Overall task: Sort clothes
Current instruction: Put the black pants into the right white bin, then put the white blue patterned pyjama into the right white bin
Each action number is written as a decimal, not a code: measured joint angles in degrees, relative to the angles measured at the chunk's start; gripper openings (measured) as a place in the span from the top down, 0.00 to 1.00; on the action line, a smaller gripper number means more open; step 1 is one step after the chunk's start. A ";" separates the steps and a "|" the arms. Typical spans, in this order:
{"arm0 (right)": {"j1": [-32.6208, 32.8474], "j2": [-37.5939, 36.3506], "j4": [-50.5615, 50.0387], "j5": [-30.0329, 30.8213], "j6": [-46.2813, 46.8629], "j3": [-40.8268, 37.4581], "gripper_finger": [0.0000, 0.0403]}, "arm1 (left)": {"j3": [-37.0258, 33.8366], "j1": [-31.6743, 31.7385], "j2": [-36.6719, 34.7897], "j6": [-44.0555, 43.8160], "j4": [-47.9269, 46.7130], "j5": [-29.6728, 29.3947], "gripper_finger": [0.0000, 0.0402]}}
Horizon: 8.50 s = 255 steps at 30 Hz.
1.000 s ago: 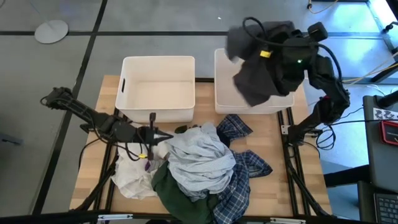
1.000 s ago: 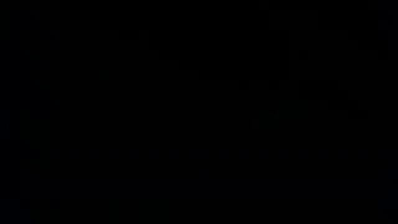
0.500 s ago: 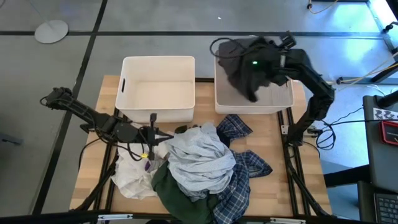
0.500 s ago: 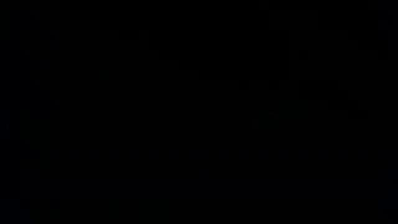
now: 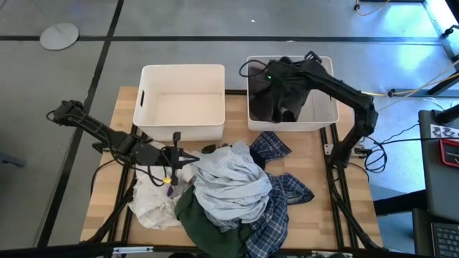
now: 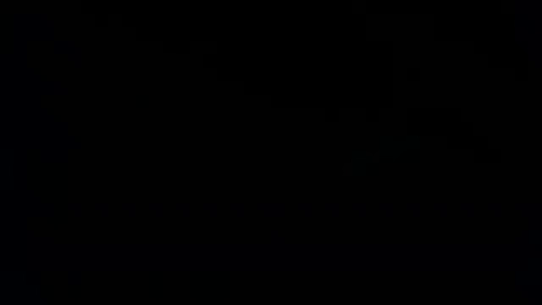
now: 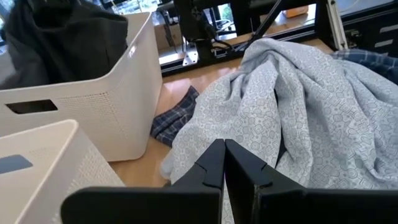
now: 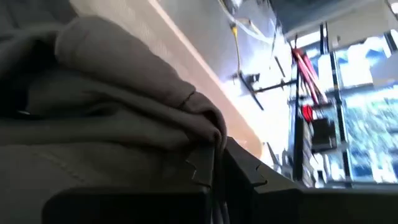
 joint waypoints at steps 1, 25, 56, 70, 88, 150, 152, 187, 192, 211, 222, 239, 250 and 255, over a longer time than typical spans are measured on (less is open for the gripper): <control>-0.87 0.01 1.55 -0.06 0.00 -1.97 0.95 | 0.00 0.00 0.00 0.10 0.02 0.00 1.00; -6.46 0.10 3.17 -9.30 0.00 -4.61 0.49 | 0.00 0.00 0.00 -0.47 0.02 0.00 1.00; 55.95 -0.51 40.08 -25.51 -1.77 -11.04 0.43 | -0.02 -5.29 -2.65 -1.00 -5.13 0.00 1.00; 59.55 -0.51 54.35 -26.17 -1.69 -16.55 0.43 | -0.02 -5.79 -6.62 -5.43 -10.75 -0.39 1.00; 57.35 2.84 62.85 -30.84 1.81 -16.51 0.23 | -0.02 -5.81 -6.62 -7.48 -10.80 -0.44 1.00; 55.83 13.69 22.01 -17.43 4.48 -2.70 0.87 | -0.02 -5.84 -6.62 -5.65 -11.82 -0.44 1.00; 55.83 13.69 19.19 -15.77 4.49 -0.74 0.90 | -0.02 -5.84 -6.62 -5.65 -11.82 -0.45 1.00; 50.81 10.59 -2.32 16.61 1.74 27.20 0.89 | -0.02 -5.83 -6.61 -5.45 -11.72 -0.46 1.00; 48.04 8.20 -1.57 19.74 -1.67 27.33 0.89 | -0.02 -5.83 -6.60 -5.43 -11.56 -0.44 1.00; 40.42 -2.15 43.21 28.19 -44.44 27.33 0.89 | -0.02 -5.83 -6.60 -5.01 -11.49 -0.46 1.00; 34.27 -2.92 74.72 23.28 -71.82 27.33 0.88 | -0.02 -5.84 -6.60 -5.00 -11.50 -0.45 1.00; 25.72 -2.79 101.55 -0.83 -88.71 27.31 0.88 | -0.02 -5.81 -6.60 -2.88 -9.88 -0.45 1.00; 18.01 -2.94 97.86 12.32 -92.26 24.61 0.88 | -0.02 -5.81 -6.60 -2.04 -9.88 -0.46 1.00; 12.09 -2.64 77.47 16.14 -76.49 21.08 0.88 | -0.02 -5.81 -6.60 -2.02 -9.78 -0.46 1.00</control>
